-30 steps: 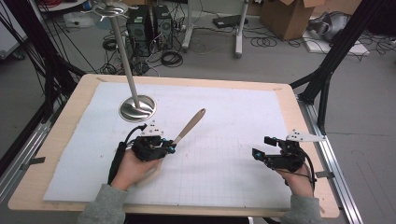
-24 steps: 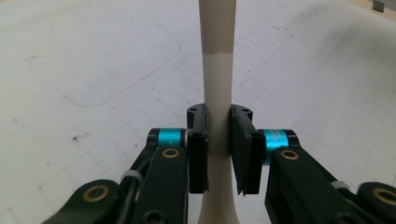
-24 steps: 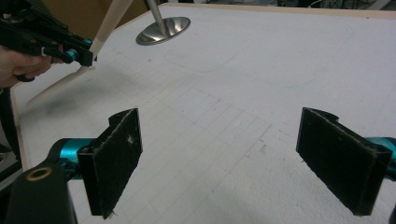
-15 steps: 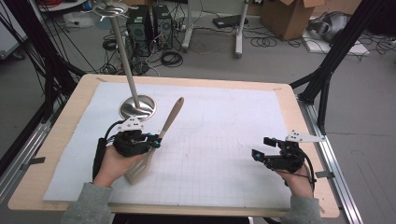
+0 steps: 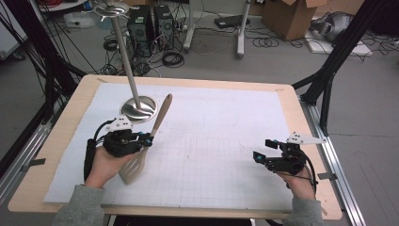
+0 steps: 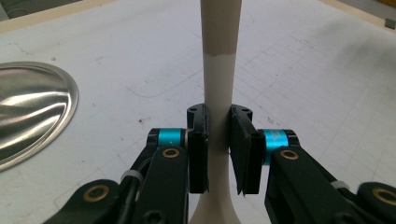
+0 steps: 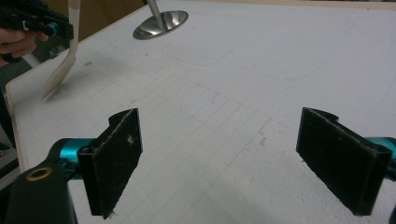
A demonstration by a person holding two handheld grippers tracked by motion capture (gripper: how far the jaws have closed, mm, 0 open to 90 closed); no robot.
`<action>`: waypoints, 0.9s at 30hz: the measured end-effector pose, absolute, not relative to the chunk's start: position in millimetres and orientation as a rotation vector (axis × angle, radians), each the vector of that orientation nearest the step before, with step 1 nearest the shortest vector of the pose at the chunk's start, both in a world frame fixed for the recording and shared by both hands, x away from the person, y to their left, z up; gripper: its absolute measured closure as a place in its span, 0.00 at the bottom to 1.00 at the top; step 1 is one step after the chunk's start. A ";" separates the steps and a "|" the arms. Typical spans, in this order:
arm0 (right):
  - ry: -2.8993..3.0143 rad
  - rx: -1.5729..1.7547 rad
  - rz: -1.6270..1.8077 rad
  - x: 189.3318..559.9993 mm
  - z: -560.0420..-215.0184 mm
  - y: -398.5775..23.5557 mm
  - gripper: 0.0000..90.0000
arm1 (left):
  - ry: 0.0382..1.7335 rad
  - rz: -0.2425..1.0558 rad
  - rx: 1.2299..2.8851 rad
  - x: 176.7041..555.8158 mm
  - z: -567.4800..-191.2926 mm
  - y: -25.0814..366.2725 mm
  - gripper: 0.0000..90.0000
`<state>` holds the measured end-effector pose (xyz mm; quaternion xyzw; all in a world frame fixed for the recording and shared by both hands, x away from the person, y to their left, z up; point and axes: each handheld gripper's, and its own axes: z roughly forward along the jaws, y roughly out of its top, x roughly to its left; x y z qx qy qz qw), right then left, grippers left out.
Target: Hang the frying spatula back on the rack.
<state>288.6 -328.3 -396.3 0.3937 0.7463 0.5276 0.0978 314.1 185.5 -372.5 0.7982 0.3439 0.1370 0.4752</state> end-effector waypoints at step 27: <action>2.221 1.163 1.541 289.1 -398.5 -325.6 0.15 | 0.891 0.403 1.859 312.4 -343.5 255.1 0.86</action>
